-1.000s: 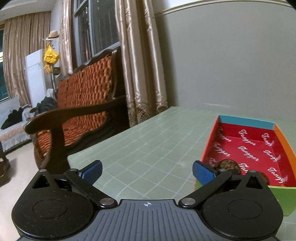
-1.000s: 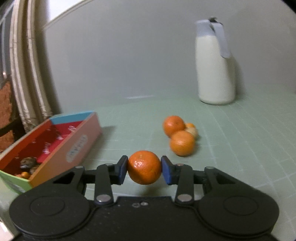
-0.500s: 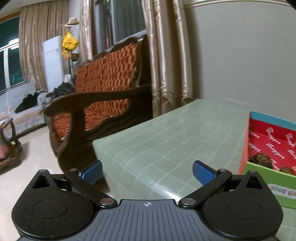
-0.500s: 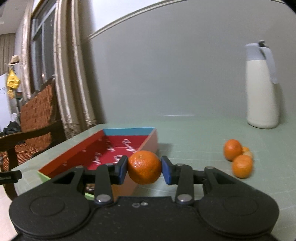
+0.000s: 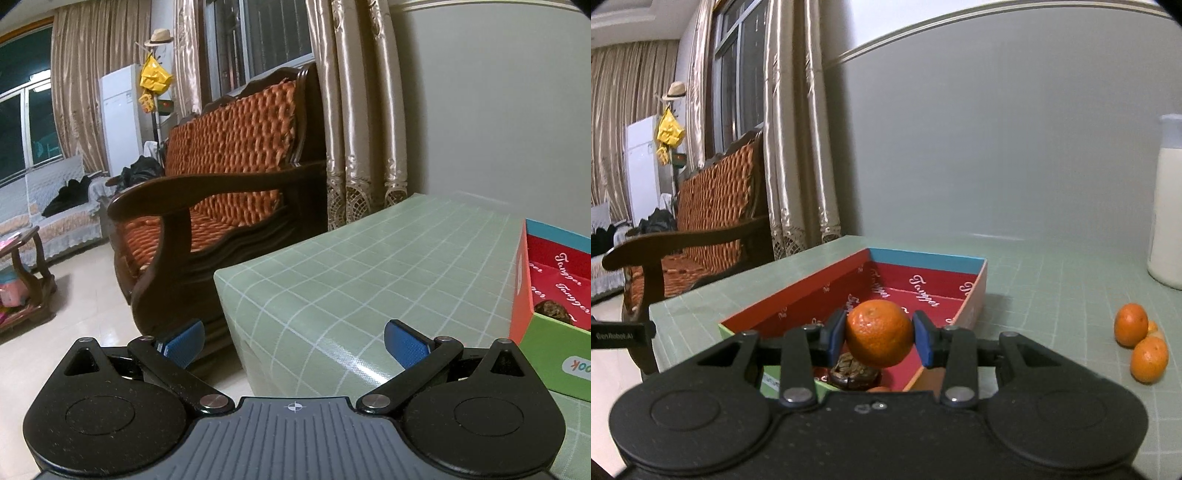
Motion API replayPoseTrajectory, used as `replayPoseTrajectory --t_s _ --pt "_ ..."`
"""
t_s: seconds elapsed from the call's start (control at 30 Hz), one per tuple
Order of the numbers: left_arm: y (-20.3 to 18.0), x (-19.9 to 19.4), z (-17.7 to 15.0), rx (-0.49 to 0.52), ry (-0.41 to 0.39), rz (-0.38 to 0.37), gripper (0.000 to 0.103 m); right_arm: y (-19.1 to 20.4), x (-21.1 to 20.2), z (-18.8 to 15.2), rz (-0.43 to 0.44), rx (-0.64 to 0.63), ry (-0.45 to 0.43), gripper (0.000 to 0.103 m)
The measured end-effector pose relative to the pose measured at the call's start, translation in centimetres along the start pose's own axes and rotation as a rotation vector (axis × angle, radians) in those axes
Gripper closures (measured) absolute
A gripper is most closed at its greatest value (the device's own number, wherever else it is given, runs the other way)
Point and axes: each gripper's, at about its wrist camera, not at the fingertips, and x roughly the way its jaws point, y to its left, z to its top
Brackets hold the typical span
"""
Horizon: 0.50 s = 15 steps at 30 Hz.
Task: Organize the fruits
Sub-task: 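Carry the orange with the right tool into the box and release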
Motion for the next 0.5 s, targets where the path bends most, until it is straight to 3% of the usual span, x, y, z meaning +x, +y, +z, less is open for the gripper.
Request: replayPoseTrajectory --t_s 0.17,0.3,0.5 --pt "-0.19 -0.16 -0.03 0.007 -0.004 -0.009 0.0 -0.19 -0.06 -0.32 -0.028 0.002 0.0 0.062" --pt "-0.47 -0.34 -0.09 0.02 -0.009 -0.013 0.0 -0.53 -0.42 -0.39 -0.039 0.013 -0.02 0.04" --pt "-0.78 -0.6 -0.17 0.029 -0.009 -0.022 0.0 -0.57 -0.45 -0.31 -0.036 0.013 -0.021 0.04"
